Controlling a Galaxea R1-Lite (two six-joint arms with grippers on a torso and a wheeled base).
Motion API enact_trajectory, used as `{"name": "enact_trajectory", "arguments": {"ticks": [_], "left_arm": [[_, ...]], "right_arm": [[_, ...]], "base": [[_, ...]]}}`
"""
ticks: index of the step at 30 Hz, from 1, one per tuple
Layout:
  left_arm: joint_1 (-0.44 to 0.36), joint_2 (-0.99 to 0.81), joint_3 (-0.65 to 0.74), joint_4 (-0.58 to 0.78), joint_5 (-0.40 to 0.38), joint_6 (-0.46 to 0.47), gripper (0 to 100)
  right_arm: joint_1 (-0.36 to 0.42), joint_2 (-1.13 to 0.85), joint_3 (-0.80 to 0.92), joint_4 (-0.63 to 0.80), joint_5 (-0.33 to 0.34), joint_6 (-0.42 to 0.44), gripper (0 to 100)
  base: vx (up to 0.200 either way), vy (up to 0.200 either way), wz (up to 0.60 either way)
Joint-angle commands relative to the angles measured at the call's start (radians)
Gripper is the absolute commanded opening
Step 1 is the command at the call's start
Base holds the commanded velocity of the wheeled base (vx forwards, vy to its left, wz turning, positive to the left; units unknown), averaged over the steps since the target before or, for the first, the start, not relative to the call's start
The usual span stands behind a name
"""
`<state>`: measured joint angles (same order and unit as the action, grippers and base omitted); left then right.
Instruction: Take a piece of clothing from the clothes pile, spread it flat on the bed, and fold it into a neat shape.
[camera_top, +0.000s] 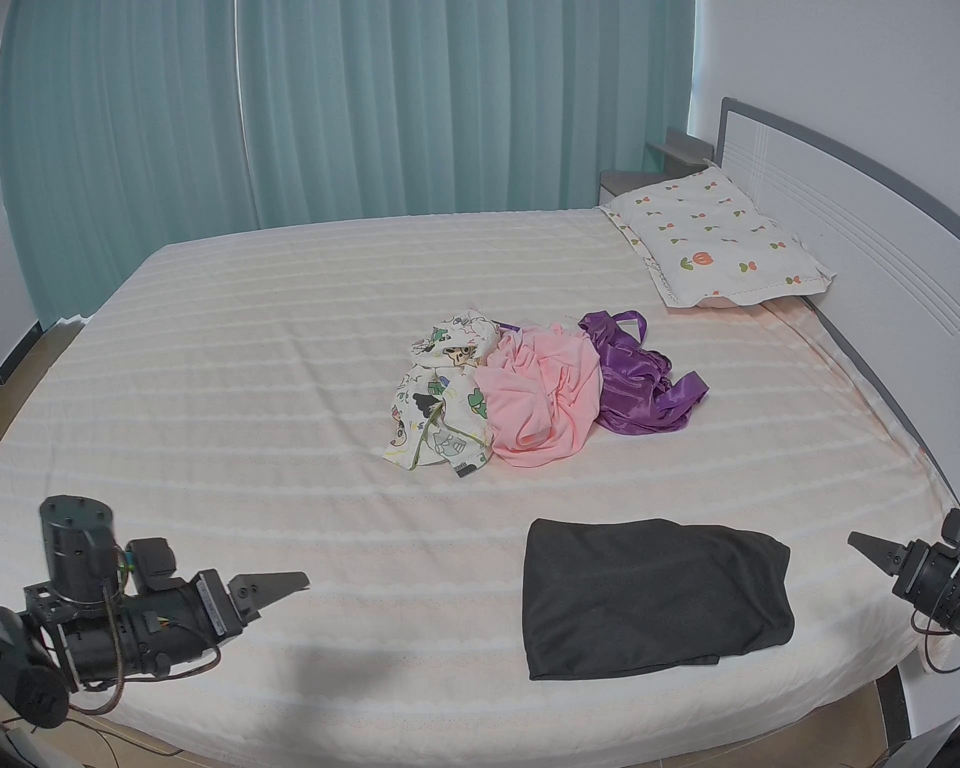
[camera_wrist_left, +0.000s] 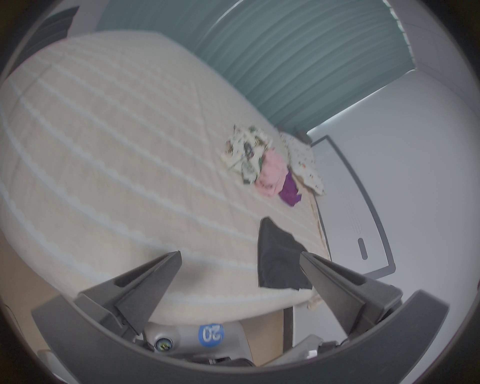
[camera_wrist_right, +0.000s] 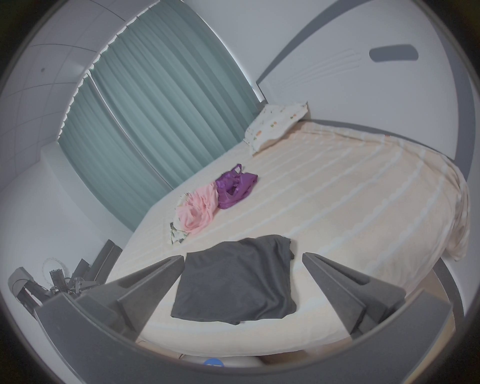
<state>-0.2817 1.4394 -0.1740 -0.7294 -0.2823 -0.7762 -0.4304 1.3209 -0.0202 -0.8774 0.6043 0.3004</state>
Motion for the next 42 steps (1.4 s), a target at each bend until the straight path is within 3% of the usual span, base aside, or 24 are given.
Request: {"name": "enact_trajectory", "arguments": {"ticks": [1,4,11,17,18,21,27,33,37,39,42], "left_arm": [[-0.082,-0.600,0.053,0.182,0.328,0.103,100],[-0.123,-0.752,0.044,0.321,0.471,0.201,100],[-0.065,-0.912,0.038,0.449,0.637,0.362,100],[0.052,-0.998,0.034,0.469,0.643,0.468,100],[0.111,-1.027,0.036,0.469,0.643,0.535,100],[0.191,-1.079,0.042,0.473,0.637,0.611,100],[0.199,-1.186,0.061,0.524,0.634,0.643,100],[0.211,-1.341,0.108,0.643,0.637,0.735,100],[0.282,-1.393,0.143,0.651,0.632,0.753,100],[0.286,-1.439,0.174,0.657,0.638,0.807,100],[0.286,-1.436,0.174,0.659,0.640,0.792,100]], "right_arm": [[0.048,-0.572,-0.032,0.324,0.005,0.095,100],[0.084,-0.646,-0.047,0.419,0.005,0.059,100],[0.188,-0.855,-0.066,0.629,0.006,-0.090,100],[0.208,-0.960,-0.101,0.772,0.002,-0.173,100],[0.208,-0.980,-0.096,0.787,0.000,-0.204,100],[0.219,-1.022,-0.072,0.793,0.002,-0.253,100],[0.259,-1.151,-0.014,0.851,0.002,-0.353,100],[0.259,-1.220,-0.003,0.887,-0.027,-0.363,100],[0.257,-1.218,0.005,0.867,-0.067,-0.374,100],[0.245,-1.218,0.005,0.865,-0.078,-0.377,100],[0.211,-1.218,0.005,0.865,-0.095,-0.369,100]], "base": [[0.000,0.000,0.00],[0.000,0.000,0.00],[0.000,0.000,0.00],[0.000,0.000,0.00],[0.000,0.000,0.00],[0.000,0.000,0.00],[0.000,0.000,0.00],[0.000,0.000,0.00],[0.000,0.000,0.00],[0.000,0.000,0.00],[0.000,0.000,0.00]]}}
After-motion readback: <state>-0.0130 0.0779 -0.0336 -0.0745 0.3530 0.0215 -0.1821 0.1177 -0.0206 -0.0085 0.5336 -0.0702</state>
